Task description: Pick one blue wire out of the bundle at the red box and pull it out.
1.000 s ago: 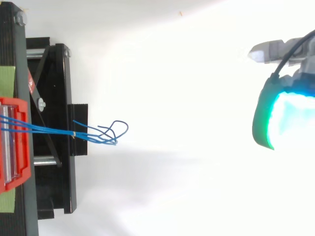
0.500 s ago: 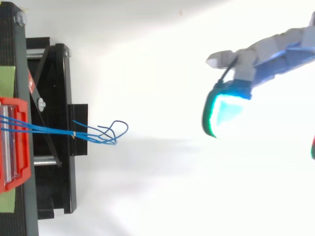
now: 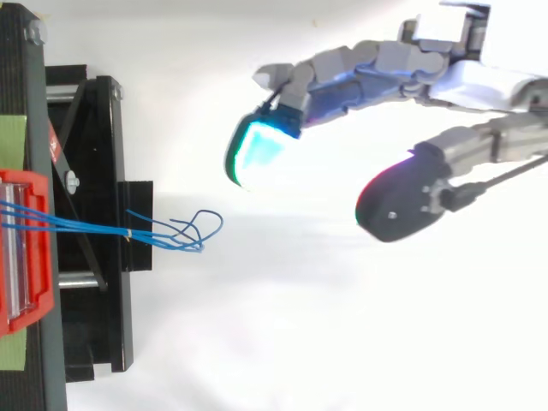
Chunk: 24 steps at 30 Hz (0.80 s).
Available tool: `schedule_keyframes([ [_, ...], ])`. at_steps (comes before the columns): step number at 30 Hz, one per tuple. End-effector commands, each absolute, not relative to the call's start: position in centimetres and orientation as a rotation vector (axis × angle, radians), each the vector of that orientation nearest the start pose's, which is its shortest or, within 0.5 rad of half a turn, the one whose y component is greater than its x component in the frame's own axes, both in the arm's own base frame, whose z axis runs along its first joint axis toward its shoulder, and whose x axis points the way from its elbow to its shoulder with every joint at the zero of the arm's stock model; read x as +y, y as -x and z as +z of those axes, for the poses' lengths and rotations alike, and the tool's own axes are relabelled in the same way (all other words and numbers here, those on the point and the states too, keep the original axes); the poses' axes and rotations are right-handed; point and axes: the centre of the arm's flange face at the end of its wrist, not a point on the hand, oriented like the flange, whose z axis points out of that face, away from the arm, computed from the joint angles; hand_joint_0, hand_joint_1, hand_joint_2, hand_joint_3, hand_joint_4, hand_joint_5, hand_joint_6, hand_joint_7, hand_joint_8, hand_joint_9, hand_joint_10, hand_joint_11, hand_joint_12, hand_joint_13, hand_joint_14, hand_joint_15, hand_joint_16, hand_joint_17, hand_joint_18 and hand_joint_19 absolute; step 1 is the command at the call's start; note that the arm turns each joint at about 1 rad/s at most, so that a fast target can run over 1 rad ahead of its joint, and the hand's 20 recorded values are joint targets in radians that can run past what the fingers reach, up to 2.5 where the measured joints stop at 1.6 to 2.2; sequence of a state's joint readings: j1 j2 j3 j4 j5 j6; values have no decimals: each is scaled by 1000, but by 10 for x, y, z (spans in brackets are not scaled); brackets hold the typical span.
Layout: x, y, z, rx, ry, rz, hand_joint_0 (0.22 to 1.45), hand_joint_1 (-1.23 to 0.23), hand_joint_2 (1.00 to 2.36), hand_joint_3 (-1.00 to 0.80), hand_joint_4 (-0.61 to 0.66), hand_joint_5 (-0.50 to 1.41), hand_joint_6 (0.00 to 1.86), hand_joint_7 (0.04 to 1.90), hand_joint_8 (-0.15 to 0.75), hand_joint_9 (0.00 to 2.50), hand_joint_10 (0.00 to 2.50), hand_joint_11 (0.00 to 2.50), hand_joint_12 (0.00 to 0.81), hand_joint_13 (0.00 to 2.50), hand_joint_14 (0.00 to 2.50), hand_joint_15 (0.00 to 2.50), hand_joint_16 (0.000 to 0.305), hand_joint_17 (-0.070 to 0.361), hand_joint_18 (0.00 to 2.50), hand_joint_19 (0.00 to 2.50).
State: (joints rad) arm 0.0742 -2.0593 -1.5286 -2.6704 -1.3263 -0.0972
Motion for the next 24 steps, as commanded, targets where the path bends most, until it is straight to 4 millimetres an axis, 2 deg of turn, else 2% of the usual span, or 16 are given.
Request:
schedule_keyframes([
  [1, -108, -677, 259, 1115, -1207, 989, 488, -614, 1000, -500, 420, -142, 503, 784, 277, 474, 2, 0, 398, 22, 1, 0, 71, 160, 0, 158],
  [3, -106, -692, 250, 1113, -1206, 985, 481, -647, 1000, -500, 442, -139, 503, 775, 279, 471, 2, 0, 401, 18, 1, 0, 71, 161, 0, 150],
  [9, -102, -716, 237, 1102, -1200, 985, 485, -689, 1000, -500, 453, -136, 502, 774, 280, 472, 0, 0, 402, 14, 1, 0, 71, 160, 0, 150],
  [10, -102, -725, 227, 1102, -1203, 984, 486, -690, 1000, -500, 454, -136, 502, 773, 278, 473, 0, 0, 402, 15, 1, 0, 71, 159, 0, 149],
  [11, -101, -729, 229, 1095, -1199, 988, 485, -693, 1000, -500, 453, -135, 502, 777, 279, 476, 0, 5, 403, 17, 1, 0, 71, 160, 0, 150],
  [12, -95, -747, 222, 1090, -1186, 998, 486, -694, 1000, -500, 447, -135, 503, 788, 280, 478, 0, 5, 404, 20, 0, 0, 71, 159, 0, 154],
  [16, -88, -757, 212, 1092, -1167, 998, 486, -694, 1000, -500, 444, -134, 503, 812, 282, 480, 0, 25, 404, 23, 1, 0, 71, 159, 0, 160],
  [20, -79, -770, 194, 1047, -1126, 1008, 491, -687, 1000, -500, 440, -131, 503, 850, 284, 488, 2, 53, 403, 28, 0, 9, 70, 158, 0, 159],
  [24, -70, -780, 189, 1010, -1098, 1036, 495, -689, 1000, -500, 435, -129, 503, 878, 288, 500, 3, 84, 403, 32, 0, 9, 70, 157, 0, 162],
])
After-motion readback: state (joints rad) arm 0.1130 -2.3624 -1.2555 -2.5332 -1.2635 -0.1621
